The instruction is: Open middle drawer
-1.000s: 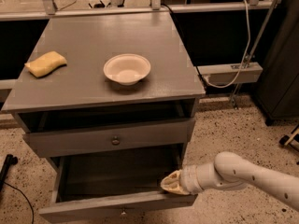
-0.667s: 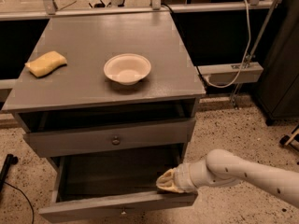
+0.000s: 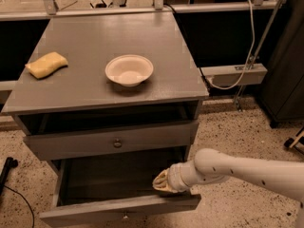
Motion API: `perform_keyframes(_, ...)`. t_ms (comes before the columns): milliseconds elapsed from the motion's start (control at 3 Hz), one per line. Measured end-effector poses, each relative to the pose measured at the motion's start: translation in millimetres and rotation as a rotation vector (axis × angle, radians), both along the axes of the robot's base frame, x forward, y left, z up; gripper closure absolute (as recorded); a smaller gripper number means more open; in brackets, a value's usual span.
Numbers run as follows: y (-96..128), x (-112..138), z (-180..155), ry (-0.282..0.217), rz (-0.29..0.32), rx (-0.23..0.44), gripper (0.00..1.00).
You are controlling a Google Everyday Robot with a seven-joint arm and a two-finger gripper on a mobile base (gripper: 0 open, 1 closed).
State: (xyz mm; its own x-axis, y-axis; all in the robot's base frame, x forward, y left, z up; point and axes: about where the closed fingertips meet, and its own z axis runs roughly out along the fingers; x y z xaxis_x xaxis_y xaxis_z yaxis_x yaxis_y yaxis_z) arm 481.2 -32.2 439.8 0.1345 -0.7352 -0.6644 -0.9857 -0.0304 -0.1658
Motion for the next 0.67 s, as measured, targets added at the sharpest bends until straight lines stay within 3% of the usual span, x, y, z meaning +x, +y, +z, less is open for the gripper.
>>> perform_keyframes(667, -2, 12, -24, 0.046, 0.027, -0.006, 1.00)
